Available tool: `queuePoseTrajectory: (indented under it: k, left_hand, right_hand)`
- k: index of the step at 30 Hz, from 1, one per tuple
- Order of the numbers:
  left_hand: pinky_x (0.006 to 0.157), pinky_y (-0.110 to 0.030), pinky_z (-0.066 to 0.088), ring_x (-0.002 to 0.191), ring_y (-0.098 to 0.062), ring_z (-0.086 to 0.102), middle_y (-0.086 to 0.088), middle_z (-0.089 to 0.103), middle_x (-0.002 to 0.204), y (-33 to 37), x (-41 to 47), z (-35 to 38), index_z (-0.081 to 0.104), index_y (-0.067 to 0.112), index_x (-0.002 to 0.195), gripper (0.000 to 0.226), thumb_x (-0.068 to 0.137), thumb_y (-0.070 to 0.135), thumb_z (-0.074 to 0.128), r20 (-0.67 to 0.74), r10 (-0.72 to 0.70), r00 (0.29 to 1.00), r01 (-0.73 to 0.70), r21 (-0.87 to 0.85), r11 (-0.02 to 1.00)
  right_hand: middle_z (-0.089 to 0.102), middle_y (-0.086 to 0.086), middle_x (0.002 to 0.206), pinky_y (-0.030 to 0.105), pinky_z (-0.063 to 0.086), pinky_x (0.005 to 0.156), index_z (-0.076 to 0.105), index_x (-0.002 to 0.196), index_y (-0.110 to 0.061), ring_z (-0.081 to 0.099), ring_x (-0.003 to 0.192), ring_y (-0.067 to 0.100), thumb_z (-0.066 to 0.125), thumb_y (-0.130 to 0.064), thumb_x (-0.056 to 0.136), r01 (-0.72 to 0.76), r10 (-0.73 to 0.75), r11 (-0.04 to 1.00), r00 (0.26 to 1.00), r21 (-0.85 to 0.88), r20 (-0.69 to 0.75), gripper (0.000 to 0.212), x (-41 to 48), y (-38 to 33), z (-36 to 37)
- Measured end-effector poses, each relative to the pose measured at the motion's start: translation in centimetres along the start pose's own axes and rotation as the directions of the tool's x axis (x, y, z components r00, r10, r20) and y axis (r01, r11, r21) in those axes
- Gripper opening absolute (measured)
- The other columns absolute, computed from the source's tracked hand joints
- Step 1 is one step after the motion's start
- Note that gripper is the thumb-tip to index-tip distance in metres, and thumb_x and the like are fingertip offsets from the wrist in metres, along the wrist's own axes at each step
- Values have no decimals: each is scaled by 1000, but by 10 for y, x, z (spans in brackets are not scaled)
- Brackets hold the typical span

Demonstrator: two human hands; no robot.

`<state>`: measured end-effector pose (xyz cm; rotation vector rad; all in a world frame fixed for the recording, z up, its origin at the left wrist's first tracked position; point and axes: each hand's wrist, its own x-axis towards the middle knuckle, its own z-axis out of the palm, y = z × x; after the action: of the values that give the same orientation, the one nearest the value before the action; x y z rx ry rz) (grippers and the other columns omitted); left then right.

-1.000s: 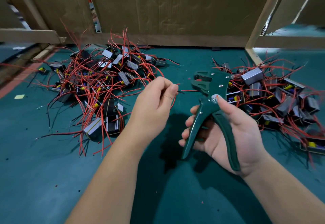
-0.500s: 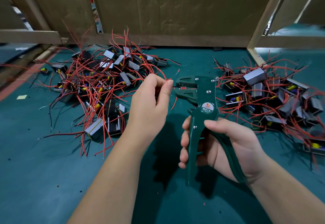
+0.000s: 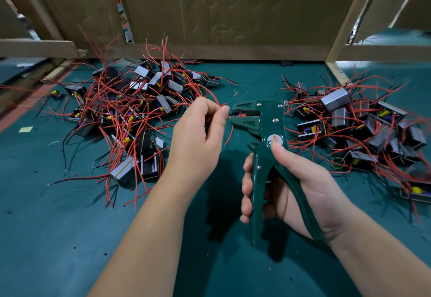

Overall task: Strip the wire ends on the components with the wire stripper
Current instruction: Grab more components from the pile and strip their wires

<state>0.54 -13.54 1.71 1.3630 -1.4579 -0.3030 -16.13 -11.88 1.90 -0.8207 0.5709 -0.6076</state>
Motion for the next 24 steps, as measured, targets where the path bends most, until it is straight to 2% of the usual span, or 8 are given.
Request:
queuePoseTrajectory:
  k: [5,11,14,16,19,21,23,24]
  left_hand:
    - [58,-20,28,57,-4,38,12,39,62,0,0,0,51,10,80,22,98,24,52,2,38,999,-38,44,998]
    - [73,-37,35,69,-10,41,9,45,72,1,-2,2,46,20,83,20,100,27,39,13,75,997,-76,182,980]
    - [79,-32,26,84,-16,49,6,54,85,0,-3,4,52,18,90,30,98,34,28,59,48,997,-62,271,961]
    - [77,-28,21,83,-9,47,12,51,83,2,-5,7,49,24,93,29,97,40,25,92,27,995,-50,257,965]
    - [78,-37,29,71,3,46,22,51,72,2,-9,9,42,34,95,29,94,54,22,75,-5,997,1,54,999]
    - [75,-47,40,70,-2,48,24,49,73,6,-9,11,40,35,101,35,88,62,21,75,-46,996,61,-219,974]
    - [64,-41,44,72,-17,54,12,47,83,10,-9,14,39,31,105,41,85,64,23,113,-66,991,113,-483,868]
    - [61,-32,47,68,-15,54,4,45,84,13,-10,15,39,26,105,45,86,65,25,124,-45,991,107,-556,824]
  right_hand:
    - [60,18,71,44,54,58,66,81,-9,61,56,33,62,-58,69,27,-31,998,997,-51,-70,51,2,3,0]
    - [58,17,63,40,51,50,63,71,-12,57,48,31,63,-66,69,57,-95,986,965,-156,-246,53,5,12,5]
    - [53,14,56,36,47,46,58,71,-11,51,39,27,65,-65,62,74,-130,982,931,-171,-340,55,6,13,5]
    - [51,12,56,35,46,45,58,70,-11,49,39,26,72,-60,60,77,-118,988,931,-131,-344,52,8,12,5]
    - [62,16,74,44,54,59,69,76,-11,60,57,32,62,-54,66,94,-74,991,976,90,-206,45,10,7,4]
    - [64,23,94,49,55,70,70,95,-7,62,67,36,61,-54,69,44,-22,977,994,210,-106,55,10,4,1]
    - [63,26,103,50,55,73,66,112,-7,63,70,37,61,-56,69,-11,14,957,1000,291,-6,66,9,2,-2]
    - [64,27,104,50,56,73,64,117,-8,64,69,36,61,-56,69,-16,10,949,1000,316,19,68,9,1,-2]
